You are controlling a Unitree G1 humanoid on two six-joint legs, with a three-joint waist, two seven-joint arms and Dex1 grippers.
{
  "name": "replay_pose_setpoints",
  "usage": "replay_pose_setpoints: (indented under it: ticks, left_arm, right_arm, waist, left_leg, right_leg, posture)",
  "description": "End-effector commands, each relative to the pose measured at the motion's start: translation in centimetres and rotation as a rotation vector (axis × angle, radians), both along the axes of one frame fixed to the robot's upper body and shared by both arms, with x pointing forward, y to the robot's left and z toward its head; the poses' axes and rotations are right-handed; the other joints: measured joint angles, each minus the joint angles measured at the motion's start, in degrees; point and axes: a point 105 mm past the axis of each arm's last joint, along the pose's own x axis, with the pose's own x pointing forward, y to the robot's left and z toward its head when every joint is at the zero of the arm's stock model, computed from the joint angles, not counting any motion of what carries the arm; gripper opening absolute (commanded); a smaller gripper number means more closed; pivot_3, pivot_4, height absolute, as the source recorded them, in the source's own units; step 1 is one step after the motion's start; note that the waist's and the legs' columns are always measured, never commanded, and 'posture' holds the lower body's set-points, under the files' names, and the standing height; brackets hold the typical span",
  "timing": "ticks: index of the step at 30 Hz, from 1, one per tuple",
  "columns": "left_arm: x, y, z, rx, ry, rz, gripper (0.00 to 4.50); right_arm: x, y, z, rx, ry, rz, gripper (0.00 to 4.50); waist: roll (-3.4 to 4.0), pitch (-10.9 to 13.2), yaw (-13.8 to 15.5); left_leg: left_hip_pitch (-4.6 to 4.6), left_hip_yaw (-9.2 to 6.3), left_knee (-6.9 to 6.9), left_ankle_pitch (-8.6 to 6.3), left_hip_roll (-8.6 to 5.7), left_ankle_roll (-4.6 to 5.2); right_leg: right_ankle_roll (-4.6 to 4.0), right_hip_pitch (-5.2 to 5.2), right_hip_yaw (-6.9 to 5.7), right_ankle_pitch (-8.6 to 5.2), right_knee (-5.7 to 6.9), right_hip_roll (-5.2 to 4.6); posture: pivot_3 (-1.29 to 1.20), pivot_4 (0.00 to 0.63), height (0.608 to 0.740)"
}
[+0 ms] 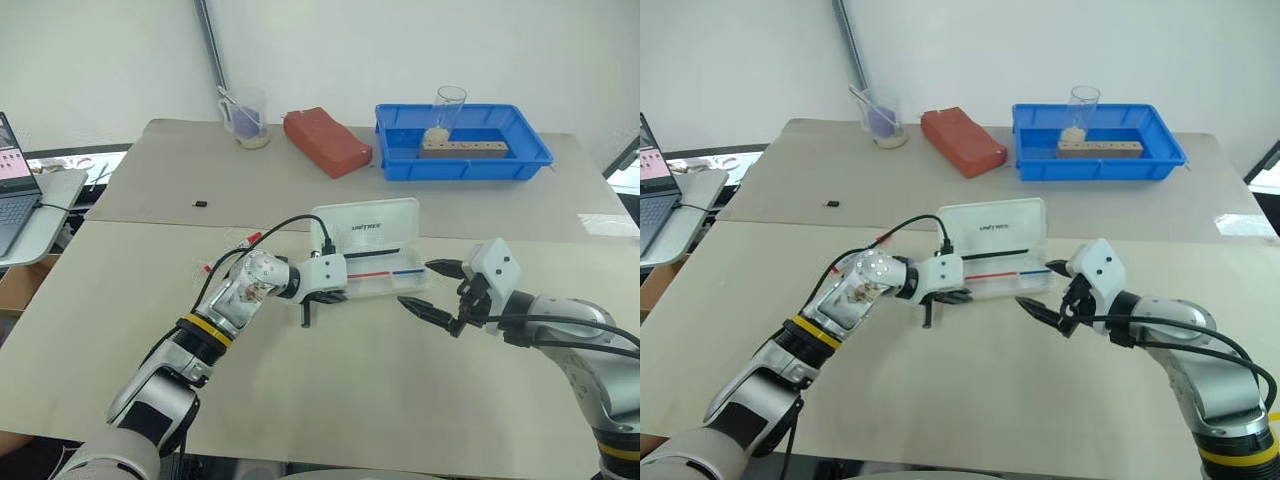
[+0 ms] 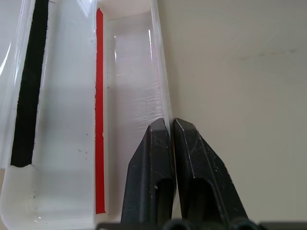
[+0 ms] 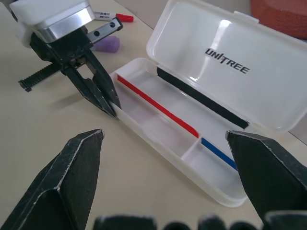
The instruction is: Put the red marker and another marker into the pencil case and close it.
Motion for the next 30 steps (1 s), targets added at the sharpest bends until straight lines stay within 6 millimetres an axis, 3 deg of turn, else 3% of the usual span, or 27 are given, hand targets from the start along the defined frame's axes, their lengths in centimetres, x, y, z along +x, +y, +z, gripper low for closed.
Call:
replay_pose_setpoints:
  ticks: [1,9,20,23,30]
  left_arm:
    - [-1.4,1.1,1.6,-0.010,-0.035,-0.100,0.02]
    - [-5.9,3.0,0.8,0.057,-0.026,-0.208,0.02]
    - [-6.5,2.8,0.3,0.046,-0.022,-0.180,0.02]
    - [-6.6,2.7,0.6,0.042,-0.025,-0.181,0.92]
    - [-6.8,3.1,3.0,0.025,-0.044,-0.182,3.97]
  right_arm:
    - [0.1,0.4,1.6,-0.011,-0.055,0.059,4.50]
    - [-2.8,2.4,0.9,-0.042,0.044,0.283,4.50]
    - [-2.4,2.4,0.0,-0.043,0.068,0.275,4.50]
    - [-2.0,2.4,0.2,-0.044,0.063,0.273,4.50]
    - [-1.5,2.2,0.8,-0.049,0.053,0.274,4.50]
  waist:
    - [0.03,-0.01,-0.13]
    - [0.14,-0.08,0.46]
    - [0.05,-0.03,0.35]
    - [0.05,-0.02,0.27]
    - [0.07,-0.04,0.21]
  left_leg:
    - [0.00,0.00,-0.01,0.00,0.01,0.00]
    - [0.02,0.02,0.02,0.00,0.02,0.00]
    - [0.02,0.00,0.05,0.00,0.03,0.00]
    - [0.02,0.00,0.05,0.00,0.03,0.00]
    - [0.02,0.00,0.05,0.00,0.03,0.00]
  right_leg:
    - [-0.01,0.00,0.00,0.00,0.00,0.01]
    - [-0.02,0.08,-0.02,-0.01,-0.01,-0.04]
    - [-0.03,0.05,-0.03,-0.01,0.00,-0.03]
    - [-0.03,0.05,-0.03,-0.01,0.01,-0.03]
    - [-0.03,0.05,-0.03,-0.01,0.02,-0.03]
  posture:
    - [0.00,0.150,0.740]
    - [0.00,0.150,0.740]
    - [0.00,0.150,0.740]
    - [0.00,0.150,0.740]
    - [0.00,0.150,0.740]
